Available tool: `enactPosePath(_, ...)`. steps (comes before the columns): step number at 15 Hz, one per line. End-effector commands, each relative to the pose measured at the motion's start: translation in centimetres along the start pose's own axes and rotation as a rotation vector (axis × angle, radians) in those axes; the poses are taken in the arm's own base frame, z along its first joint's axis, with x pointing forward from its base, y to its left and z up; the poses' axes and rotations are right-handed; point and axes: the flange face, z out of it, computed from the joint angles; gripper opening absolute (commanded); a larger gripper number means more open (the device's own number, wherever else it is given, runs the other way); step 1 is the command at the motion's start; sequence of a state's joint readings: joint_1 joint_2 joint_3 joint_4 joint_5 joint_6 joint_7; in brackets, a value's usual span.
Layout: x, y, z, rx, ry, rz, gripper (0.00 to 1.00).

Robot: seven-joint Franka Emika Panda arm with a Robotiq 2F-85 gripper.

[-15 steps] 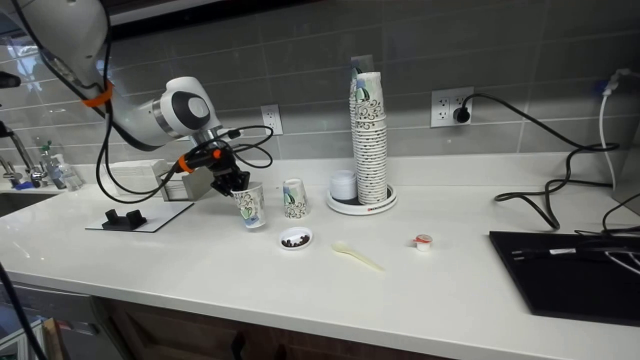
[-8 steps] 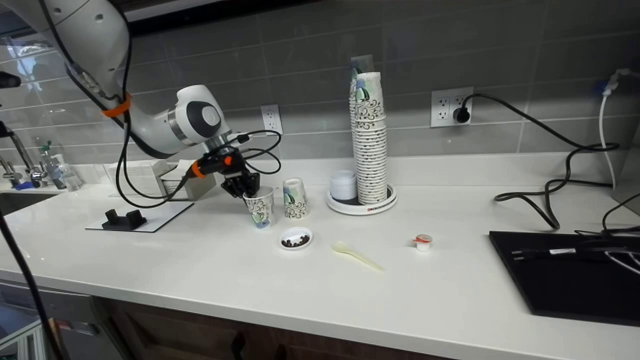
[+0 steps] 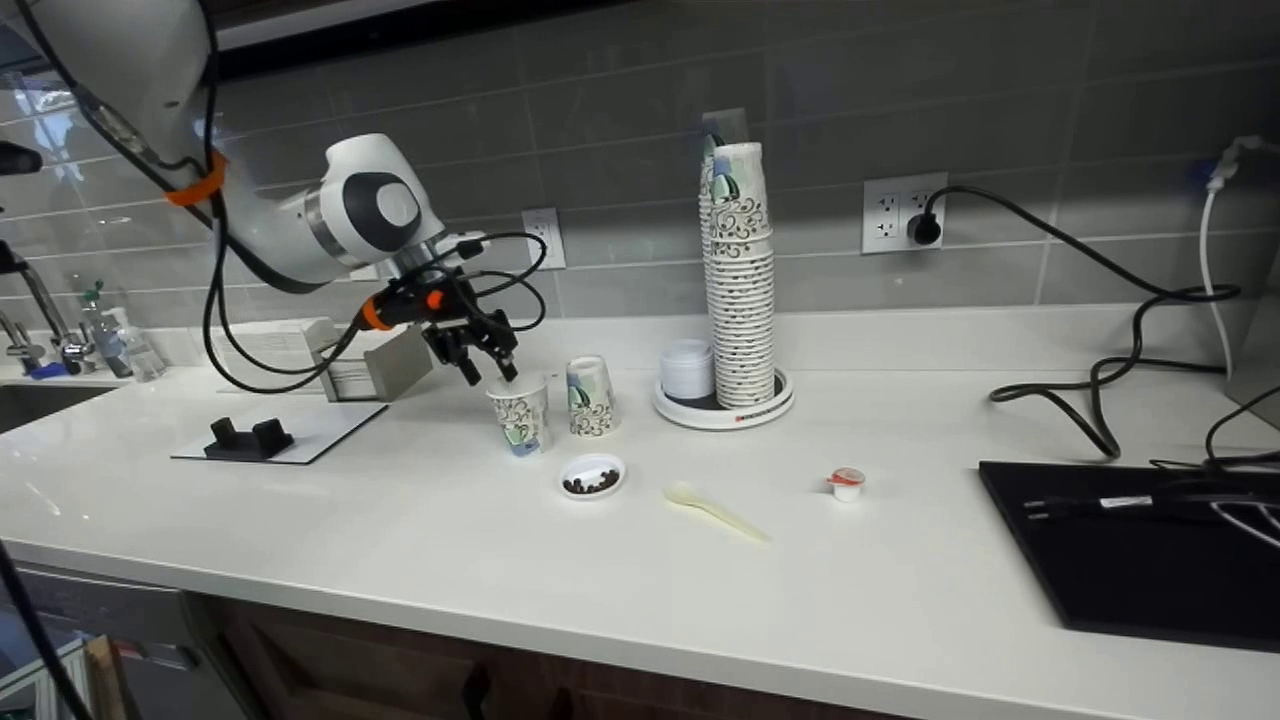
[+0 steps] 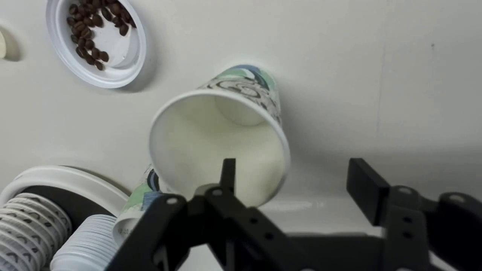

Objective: Remove a cup from the small stack and place it upright

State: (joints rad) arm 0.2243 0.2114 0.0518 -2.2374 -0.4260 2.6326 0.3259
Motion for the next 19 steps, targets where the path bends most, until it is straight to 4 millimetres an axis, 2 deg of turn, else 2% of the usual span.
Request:
enactPosePath(1, -3.8, -0.5, -3.5, -0.011, 0.129, 0.054, 1.0)
enactPosePath(3, -5.8, -0.8, -4.8, -0.026, 0.206, 0.044, 1.0)
enactPosePath(6, -7.9, -0.2, -8.4, -0.137, 0.29, -0.072, 1.0)
enactPosePath(8, -10.3, 0.5, -10.8, -0.214, 0.362, -0.08, 1.0)
enactPosePath(9, -11.8, 0.7, -11.3, -0.232, 0.394, -0.068, 1.0)
enactPosePath(11, -14.8, 1.4, -12.2, -0.207, 0.405, -0.027, 1.0)
enactPosePath(13, -17.4, 2.2, -13.3, -0.1, 0.422, 0.017, 1.0)
enactPosePath(14, -14.9, 2.7, -13.6, -0.021, 0.433, 0.035, 1.0)
enactPosePath(15, -14.8, 1.9, -12.5, -0.113, 0.4, 0.009, 1.0)
enactPosePath(17, -14.8, 2.8, -13.6, -0.062, 0.428, 0.028, 1.0)
enactPosePath(19, -14.7, 3.0, -13.6, -0.05, 0.428, 0.036, 1.0)
